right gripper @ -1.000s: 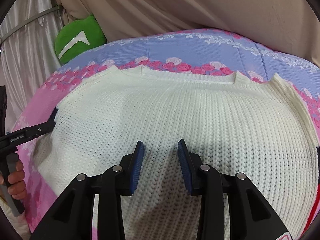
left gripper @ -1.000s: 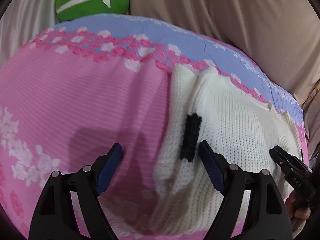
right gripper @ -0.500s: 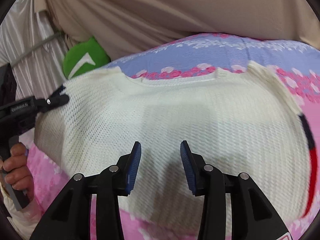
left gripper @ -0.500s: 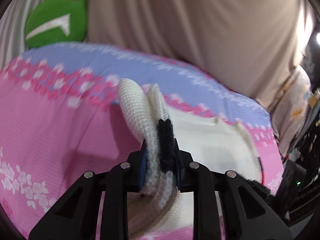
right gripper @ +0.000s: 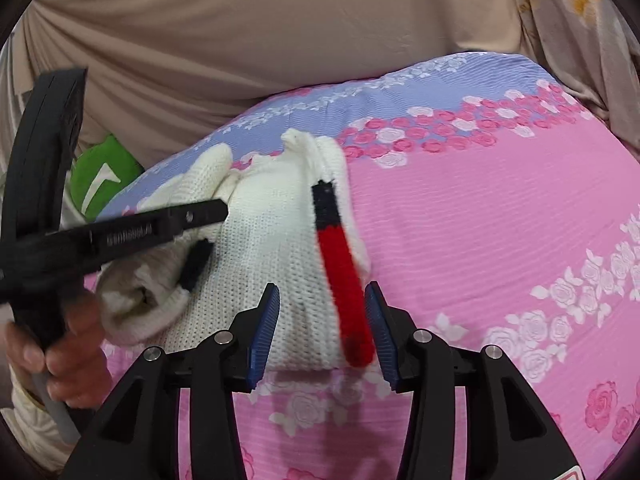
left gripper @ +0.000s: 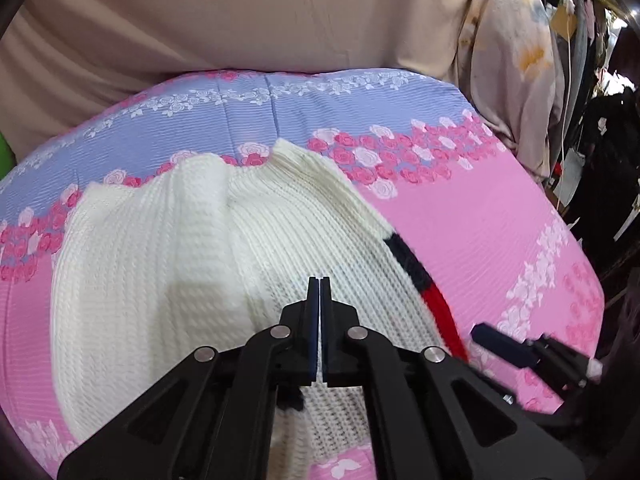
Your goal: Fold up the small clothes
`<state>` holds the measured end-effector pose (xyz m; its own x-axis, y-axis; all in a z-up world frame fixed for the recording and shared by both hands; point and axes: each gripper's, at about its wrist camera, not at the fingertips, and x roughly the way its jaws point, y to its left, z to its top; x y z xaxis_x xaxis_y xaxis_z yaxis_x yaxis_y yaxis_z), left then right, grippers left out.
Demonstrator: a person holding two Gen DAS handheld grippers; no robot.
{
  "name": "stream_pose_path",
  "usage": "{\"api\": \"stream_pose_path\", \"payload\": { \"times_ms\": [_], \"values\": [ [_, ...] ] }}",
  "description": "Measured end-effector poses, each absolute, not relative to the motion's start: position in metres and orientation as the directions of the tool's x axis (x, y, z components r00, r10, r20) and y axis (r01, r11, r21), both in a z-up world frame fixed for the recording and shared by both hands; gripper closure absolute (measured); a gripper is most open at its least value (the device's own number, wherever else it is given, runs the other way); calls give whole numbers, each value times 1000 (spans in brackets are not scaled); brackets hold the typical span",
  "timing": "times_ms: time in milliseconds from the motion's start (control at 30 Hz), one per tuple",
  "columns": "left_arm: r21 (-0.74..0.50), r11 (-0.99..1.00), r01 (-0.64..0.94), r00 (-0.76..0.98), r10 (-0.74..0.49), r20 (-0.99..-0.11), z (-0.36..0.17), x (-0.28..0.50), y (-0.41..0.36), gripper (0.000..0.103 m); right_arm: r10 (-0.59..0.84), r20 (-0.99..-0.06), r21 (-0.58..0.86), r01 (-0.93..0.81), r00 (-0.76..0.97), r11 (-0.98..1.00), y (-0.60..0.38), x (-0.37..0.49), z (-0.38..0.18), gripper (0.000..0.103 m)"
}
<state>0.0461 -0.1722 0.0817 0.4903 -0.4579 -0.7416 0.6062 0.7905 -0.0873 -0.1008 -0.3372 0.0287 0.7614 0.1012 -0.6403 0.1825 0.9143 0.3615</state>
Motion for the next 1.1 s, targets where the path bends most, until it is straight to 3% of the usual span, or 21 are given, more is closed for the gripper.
{"api": "stream_pose_path", "payload": {
  "times_ms": [67, 133, 167, 267, 433, 600, 1000, 1100],
  "values": [
    [-101, 786, 610, 517, -491, -701, 97, 30, -150, 95, 111, -621, 368, 163, 776, 915, -341, -105, 36, 58],
    [-92, 807, 584, 579, -493, -649, 116, 15, -123, 56, 150, -598, 389, 121, 787, 913, -342, -100, 44, 51],
    [-76, 830, 552, 631, -476, -612, 127, 7, -101, 49, 177, -588, 402, 95, 789, 911, -340, -95, 48, 48],
    [-30, 902, 431, 727, -367, -581, 144, 0, -57, 48, 272, -572, 450, 19, 774, 893, -331, -72, 59, 48],
    [-120, 937, 327, 712, -328, -621, 131, 1, 3, 44, 461, -553, 574, -84, 694, 815, -308, -32, 62, 43],
    [-149, 949, 277, 676, -303, -671, 101, 6, 23, 44, 516, -596, 588, -103, 616, 802, -275, -4, 50, 42],
    [-204, 940, 275, 639, -337, -691, 76, 3, 25, 43, 521, -652, 586, -70, 551, 807, -254, 26, 34, 32],
    [-213, 929, 303, 626, -362, -690, 73, -3, 21, 37, 514, -664, 572, -74, 543, 817, -248, 32, 35, 32]
  ]
}}
